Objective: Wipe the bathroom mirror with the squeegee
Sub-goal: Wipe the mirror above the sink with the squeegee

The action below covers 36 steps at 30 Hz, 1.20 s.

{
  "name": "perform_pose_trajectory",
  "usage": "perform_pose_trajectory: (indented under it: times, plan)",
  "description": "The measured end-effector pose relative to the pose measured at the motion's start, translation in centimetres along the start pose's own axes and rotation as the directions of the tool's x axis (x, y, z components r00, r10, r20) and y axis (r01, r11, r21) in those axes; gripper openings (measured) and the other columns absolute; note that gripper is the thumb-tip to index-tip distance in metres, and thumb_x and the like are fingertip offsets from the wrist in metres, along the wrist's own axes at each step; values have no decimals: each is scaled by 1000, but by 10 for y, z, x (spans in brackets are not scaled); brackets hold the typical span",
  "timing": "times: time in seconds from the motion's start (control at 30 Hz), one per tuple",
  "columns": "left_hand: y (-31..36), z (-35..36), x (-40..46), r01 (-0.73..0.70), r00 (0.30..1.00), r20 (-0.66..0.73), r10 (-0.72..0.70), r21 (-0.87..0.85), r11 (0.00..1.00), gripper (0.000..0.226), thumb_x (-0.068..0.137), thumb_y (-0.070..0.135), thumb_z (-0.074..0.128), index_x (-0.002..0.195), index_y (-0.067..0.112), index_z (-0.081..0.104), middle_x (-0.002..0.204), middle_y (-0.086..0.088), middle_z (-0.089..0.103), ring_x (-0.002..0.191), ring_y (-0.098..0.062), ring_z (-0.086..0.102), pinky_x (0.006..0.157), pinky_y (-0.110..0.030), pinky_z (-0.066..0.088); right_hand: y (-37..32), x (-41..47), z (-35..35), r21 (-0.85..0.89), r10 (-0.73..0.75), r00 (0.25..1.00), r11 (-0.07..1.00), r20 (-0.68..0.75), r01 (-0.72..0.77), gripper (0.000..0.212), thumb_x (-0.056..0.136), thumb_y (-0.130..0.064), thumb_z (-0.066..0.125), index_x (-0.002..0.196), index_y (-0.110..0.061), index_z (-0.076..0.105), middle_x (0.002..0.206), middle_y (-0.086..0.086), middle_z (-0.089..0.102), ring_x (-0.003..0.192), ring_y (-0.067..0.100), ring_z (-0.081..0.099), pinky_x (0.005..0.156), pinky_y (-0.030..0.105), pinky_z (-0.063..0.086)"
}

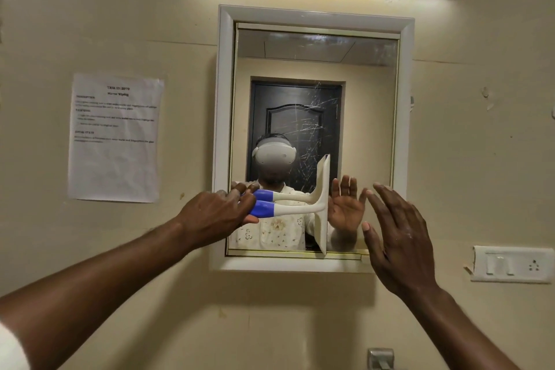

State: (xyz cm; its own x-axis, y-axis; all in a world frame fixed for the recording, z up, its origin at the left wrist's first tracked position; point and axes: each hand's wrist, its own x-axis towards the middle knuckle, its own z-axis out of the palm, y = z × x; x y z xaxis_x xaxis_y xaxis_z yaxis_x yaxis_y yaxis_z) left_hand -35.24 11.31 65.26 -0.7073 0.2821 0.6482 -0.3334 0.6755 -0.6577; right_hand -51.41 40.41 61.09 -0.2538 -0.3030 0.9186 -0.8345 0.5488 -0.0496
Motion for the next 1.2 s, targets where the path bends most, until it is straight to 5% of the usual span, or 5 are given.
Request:
perform_pose_trajectory:
  times: [0.17,0.47,0.7,0.87,1.2]
  plan:
    - [-13,-2,-12,41,987,153,-47,47,998,46,96,53,31,122,15,30,92,-5,57,62,-14,49,54,-26,44,-13,-1,5,6,-10,1000,1000,9,10,58,91,-40,31,138,-10,47,147,12,42,135,30,39,110,53,32]
    - [-29,-8,-38,63,984,161,-77,91,994,41,97,53,33,118,18,35,94,-2,58,62,-13,45,52,-26,33,-24,-3,16,27,-17,999,999,27,16,58,92,-40,32,139,-11,45,148,12,41,136,30,38,109,54,33]
    - [-53,-17,-66,62,993,93,-68,68,996,36,90,46,54,93,12,44,62,-6,53,39,-18,44,36,-23,32,-38,-2,21,60,-49,999,997,3,49,57,91,-37,32,139,-9,46,147,13,42,135,31,39,106,57,35]
    - [-75,-18,-85,82,995,46,-86,74,994,49,97,50,15,87,11,42,58,-5,47,37,-20,40,35,-21,27,-45,-2,26,72,-55,998,996,24,53,58,91,-38,31,140,-9,45,149,12,40,136,31,37,109,56,31]
    - [-111,-21,-122,79,996,23,-80,55,995,54,97,53,10,86,11,41,58,-5,46,37,-20,38,34,-24,30,-55,-3,33,90,-72,997,993,2,72,57,91,-38,33,140,-11,44,149,11,40,135,28,35,109,54,31]
